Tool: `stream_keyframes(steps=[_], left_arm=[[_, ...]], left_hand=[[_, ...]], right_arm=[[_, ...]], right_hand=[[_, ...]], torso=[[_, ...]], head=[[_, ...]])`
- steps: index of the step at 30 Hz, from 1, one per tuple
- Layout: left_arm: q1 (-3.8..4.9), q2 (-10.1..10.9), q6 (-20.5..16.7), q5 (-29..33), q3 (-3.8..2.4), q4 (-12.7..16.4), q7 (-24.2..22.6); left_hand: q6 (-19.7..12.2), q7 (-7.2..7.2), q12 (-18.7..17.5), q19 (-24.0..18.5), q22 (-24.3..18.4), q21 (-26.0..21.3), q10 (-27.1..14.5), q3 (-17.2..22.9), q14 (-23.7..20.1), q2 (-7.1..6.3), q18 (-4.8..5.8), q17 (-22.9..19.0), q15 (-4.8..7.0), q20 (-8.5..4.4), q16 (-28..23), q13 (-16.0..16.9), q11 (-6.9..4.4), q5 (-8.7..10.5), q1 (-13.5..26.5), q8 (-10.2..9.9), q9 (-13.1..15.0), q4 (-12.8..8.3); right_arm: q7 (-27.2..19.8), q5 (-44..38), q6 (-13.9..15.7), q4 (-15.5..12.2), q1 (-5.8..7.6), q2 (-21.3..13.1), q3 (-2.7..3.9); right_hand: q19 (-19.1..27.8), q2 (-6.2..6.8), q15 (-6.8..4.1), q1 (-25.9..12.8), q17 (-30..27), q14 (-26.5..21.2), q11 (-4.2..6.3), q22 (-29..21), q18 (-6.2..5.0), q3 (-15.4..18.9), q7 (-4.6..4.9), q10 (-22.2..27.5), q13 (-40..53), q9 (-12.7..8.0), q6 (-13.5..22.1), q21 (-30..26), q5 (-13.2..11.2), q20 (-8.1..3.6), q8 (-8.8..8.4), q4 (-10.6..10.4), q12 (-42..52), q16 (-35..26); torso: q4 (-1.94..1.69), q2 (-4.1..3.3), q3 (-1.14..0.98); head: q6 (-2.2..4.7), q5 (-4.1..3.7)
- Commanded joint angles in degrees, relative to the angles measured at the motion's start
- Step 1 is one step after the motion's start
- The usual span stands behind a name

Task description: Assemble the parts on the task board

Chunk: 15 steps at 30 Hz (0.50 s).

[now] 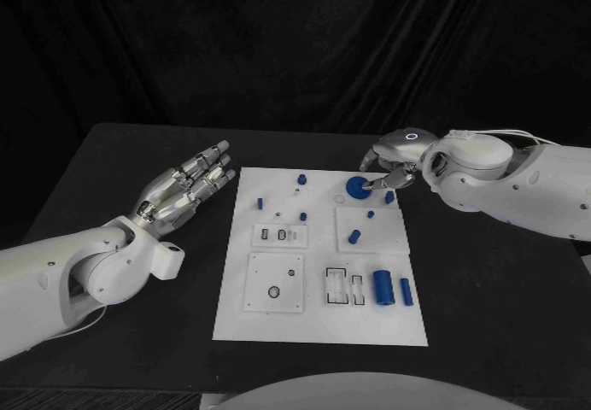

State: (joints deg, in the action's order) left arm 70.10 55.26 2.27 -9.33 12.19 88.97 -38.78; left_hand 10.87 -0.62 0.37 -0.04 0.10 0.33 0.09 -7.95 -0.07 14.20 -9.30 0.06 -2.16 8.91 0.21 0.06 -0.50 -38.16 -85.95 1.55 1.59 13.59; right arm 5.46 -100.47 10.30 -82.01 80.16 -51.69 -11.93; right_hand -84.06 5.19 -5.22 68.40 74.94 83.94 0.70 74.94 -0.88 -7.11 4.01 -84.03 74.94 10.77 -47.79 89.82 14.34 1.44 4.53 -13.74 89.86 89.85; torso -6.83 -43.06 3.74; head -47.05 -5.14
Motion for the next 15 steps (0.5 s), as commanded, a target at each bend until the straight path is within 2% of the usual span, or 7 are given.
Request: stream_keyframes(steps=[1,10,15], left_arm=[[0.08,0.0,1.1,-0.5,-0.04,0.1,-3.1],[0.08,0.1,1.2,-0.5,-0.04,0.1,-3.0],[0.08,0.1,1.2,-0.5,-0.04,0.1,-3.0]], left_hand=[[0.3,-0.05,-0.4,0.0,-0.1,-0.3,-0.1,0.1,0.1,-0.09,-1.02,-0.1,-0.3,0.41,-0.2,-0.1,0.15,0.34,0.1,0.3,0.1,0.4],[0.2,-0.05,-0.4,0.0,-0.1,-0.3,-0.1,0.0,0.1,-0.15,-1.03,-0.1,-0.3,0.43,-0.2,-0.1,0.15,0.32,0.2,0.2,0.1,0.4],[0.2,-0.06,-0.4,0.0,-0.1,-0.3,-0.1,0.0,0.1,-0.17,-1.03,-0.1,-0.3,0.43,-0.2,-0.1,0.16,0.31,0.2,0.2,0.0,0.4]], right_arm=[[1.5,0.1,0.9,0.0,-0.3,-0.1,0.04],[1.4,0.1,1.6,0.6,-0.71,0.2,0.04],[1.2,0.1,1.9,1.1,-1.04,0.6,0.04]], right_hand=[[-5.9,0.0,0.46,0.4,15.1,6.1,-0.26,15.1,0.88,-0.1,-0.03,-6.0,15.1,0.1,-0.3,0.2,0.3,0.23,0.27,0.3,0.1,0.1],[-5.9,-0.21,0.57,0.8,15.1,6.1,-0.41,15.1,0.88,-0.3,0.09,-6.0,15.1,0.2,-0.1,0.2,1.0,0.34,0.2,0.7,0.1,0.1],[-5.9,-0.27,0.62,0.9,15.1,6.1,-0.46,15.1,0.88,-0.4,0.14,-6.0,15.1,0.3,-0.1,0.2,1.4,0.39,0.21,0.8,0.1,0.1]], torso=[[-0.01,0.09,0.11],[-0.14,0.14,0.25],[-0.22,0.12,0.17]], head=[[0.17,0.06],[-0.12,0.01],[-0.02,-0.09]])
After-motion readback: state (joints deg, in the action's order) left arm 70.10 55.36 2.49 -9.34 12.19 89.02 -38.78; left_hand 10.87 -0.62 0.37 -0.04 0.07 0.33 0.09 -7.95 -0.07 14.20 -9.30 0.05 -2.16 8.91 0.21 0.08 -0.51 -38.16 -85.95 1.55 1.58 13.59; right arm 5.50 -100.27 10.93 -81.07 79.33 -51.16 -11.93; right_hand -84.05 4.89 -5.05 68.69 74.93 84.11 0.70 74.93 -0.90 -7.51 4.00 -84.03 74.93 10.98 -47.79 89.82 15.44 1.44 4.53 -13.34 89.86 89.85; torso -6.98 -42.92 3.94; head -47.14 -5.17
